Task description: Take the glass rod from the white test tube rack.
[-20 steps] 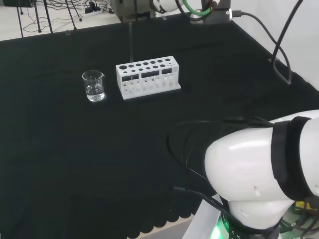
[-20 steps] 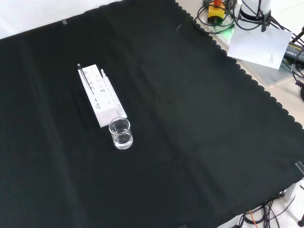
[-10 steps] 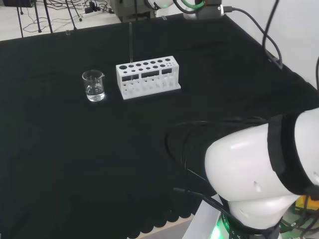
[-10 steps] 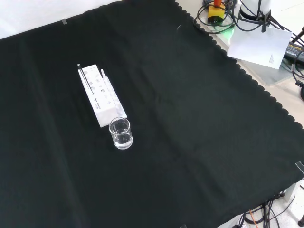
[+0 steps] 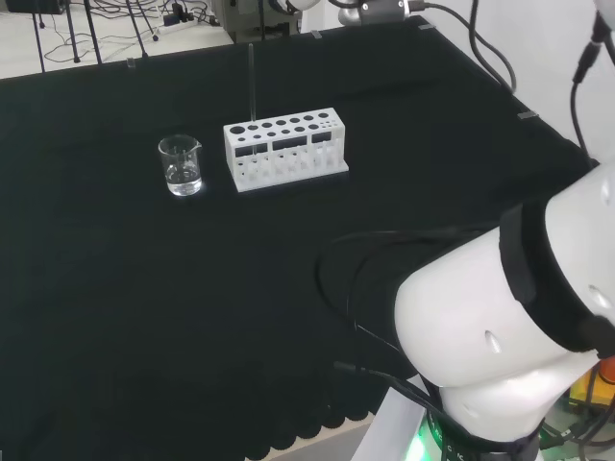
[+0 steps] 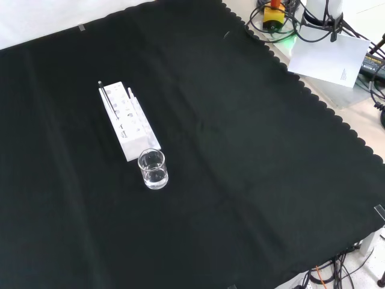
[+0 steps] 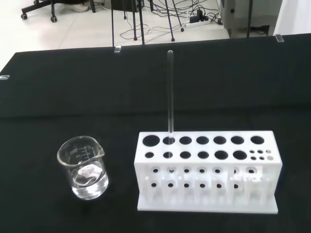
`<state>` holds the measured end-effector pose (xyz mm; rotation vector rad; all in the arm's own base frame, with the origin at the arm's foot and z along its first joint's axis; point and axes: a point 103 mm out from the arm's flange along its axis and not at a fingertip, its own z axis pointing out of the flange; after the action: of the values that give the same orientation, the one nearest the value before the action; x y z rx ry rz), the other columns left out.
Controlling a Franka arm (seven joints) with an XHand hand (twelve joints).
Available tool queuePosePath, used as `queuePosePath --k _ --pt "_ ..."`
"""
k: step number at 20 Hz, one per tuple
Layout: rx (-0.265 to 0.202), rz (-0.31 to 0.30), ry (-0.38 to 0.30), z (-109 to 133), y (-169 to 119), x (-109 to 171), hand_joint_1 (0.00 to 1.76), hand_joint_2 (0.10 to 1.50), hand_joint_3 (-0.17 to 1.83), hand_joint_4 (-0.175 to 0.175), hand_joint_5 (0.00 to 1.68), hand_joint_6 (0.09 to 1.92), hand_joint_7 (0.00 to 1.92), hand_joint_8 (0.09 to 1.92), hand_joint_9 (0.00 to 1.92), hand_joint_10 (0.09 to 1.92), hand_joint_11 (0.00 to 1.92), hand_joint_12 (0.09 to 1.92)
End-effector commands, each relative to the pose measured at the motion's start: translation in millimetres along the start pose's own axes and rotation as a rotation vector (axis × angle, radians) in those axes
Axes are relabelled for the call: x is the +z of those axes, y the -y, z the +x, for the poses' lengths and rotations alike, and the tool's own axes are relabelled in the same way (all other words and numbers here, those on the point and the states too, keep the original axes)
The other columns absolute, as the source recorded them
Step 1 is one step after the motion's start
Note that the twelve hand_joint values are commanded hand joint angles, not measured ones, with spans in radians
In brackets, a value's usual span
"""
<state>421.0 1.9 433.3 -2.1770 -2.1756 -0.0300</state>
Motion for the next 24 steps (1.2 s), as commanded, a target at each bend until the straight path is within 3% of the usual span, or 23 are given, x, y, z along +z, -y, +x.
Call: queuePosePath --k 1,15,24 --pt "-0.023 -0.005 0.023 -16.1 -61.2 10.1 0.69 0.78 0.55 -0.154 0.11 0.09 0.01 0.86 0.0 0.88 0.0 1.02" --pt "-0.057 0.015 0.008 -28.8 -123.6 38.1 0.68 0.79 0.55 -0.155 0.12 0.09 0.01 0.86 0.01 0.89 0.0 1.03" --pt "-0.097 0.025 -0.023 -15.6 -151.2 66.7 0.67 0.8 0.54 -0.155 0.12 0.09 0.02 0.87 0.02 0.89 0.0 1.04"
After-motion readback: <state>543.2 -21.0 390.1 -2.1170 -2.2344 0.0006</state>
